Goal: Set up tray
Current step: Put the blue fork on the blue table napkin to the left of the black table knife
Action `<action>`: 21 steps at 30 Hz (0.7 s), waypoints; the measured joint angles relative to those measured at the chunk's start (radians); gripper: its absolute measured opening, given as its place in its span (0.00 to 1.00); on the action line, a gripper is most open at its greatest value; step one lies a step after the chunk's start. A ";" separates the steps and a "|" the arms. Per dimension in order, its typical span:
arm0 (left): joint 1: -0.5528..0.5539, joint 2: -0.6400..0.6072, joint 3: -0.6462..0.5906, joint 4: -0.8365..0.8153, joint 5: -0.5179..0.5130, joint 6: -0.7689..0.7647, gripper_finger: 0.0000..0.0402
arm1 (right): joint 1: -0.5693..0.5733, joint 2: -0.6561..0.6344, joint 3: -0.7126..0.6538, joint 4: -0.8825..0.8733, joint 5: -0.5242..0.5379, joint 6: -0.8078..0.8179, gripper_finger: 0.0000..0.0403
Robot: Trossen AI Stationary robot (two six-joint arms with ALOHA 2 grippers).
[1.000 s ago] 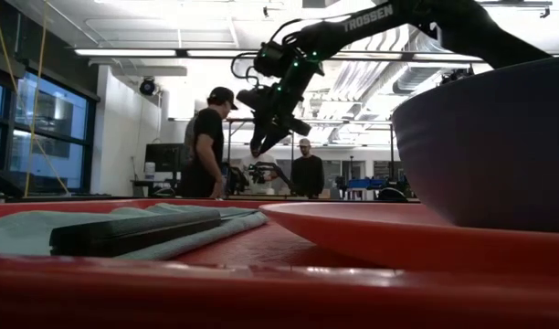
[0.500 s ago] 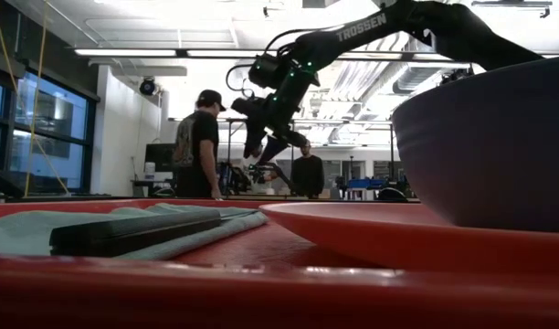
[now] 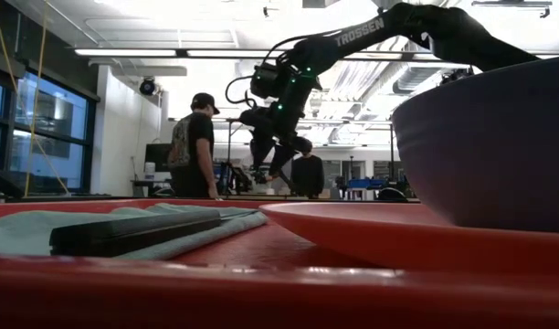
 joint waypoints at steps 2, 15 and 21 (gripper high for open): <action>0.000 0.000 0.000 0.000 0.000 0.000 0.32 | -0.002 0.001 0.007 -0.012 0.013 -0.024 0.55; 0.000 0.000 0.000 0.001 -0.002 -0.022 0.32 | -0.070 0.002 0.029 -0.031 -0.019 0.010 0.55; 0.000 0.000 0.000 0.001 -0.003 -0.043 0.32 | -0.070 0.002 0.012 -0.048 -0.069 0.031 0.55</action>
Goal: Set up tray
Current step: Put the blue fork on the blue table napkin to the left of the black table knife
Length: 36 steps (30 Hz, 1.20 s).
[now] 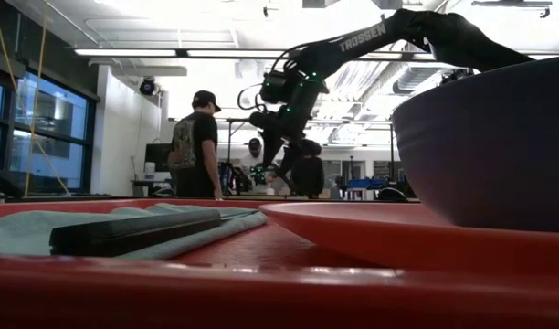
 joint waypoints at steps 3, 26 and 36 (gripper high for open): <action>0.000 0.000 0.000 0.000 0.000 -0.002 0.32 | -0.001 0.008 0.001 -0.010 -0.006 0.009 0.55; 0.000 0.000 0.000 0.000 0.003 -0.002 0.32 | -0.007 0.076 0.001 -0.156 -0.018 0.097 0.55; 0.000 0.000 0.000 0.000 0.003 -0.002 0.32 | -0.022 0.076 0.001 -0.150 -0.020 0.106 0.55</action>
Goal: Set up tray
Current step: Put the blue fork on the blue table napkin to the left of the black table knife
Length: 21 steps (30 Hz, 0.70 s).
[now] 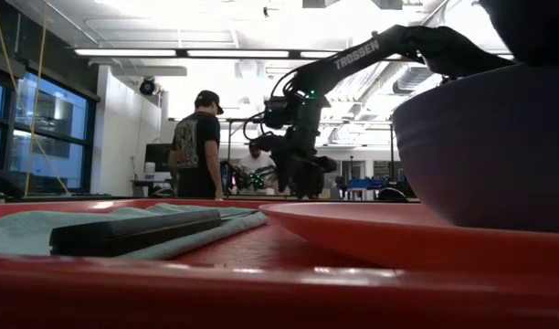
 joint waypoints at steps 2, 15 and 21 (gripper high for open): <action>0.000 0.000 0.000 0.000 0.000 0.000 0.32 | -0.006 0.000 0.000 0.005 -0.010 0.014 0.55; 0.000 0.000 0.000 0.000 0.000 0.000 0.32 | -0.009 0.018 0.000 0.097 -0.143 0.104 0.54; 0.000 0.000 0.000 0.000 0.000 0.000 0.32 | -0.013 0.018 0.004 0.092 -0.167 0.073 0.50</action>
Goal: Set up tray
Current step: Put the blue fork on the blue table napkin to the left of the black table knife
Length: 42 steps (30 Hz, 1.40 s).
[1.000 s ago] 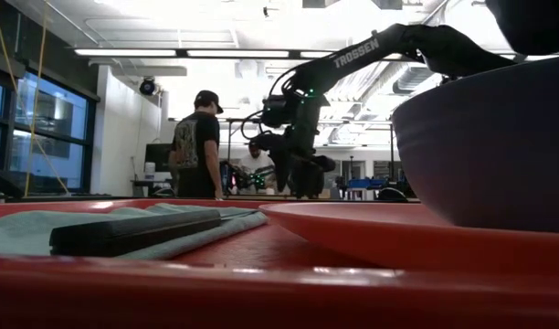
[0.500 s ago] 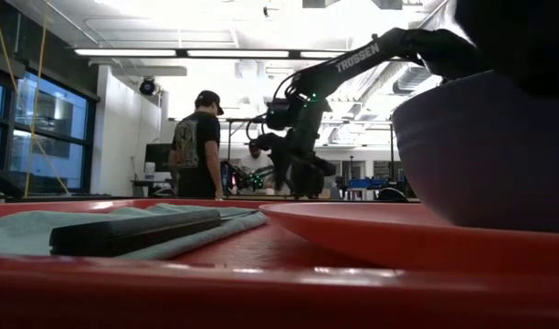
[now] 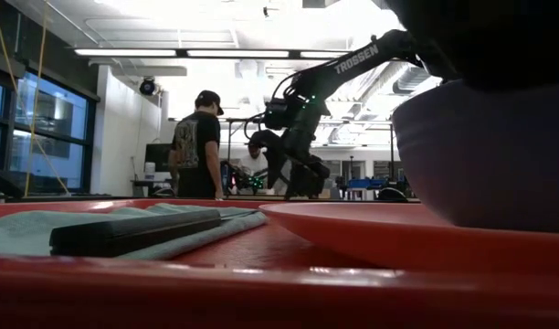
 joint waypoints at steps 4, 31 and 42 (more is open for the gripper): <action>0.000 0.000 0.000 0.000 0.000 0.000 0.32 | 0.008 0.000 0.026 -0.002 0.015 -0.055 0.50; 0.000 0.000 0.000 0.000 0.000 0.000 0.32 | 0.103 -0.008 0.096 -0.156 0.330 -0.362 0.50; 0.000 0.000 0.000 0.000 -0.001 0.007 0.32 | 0.063 -0.008 0.096 -0.187 0.284 -0.358 0.50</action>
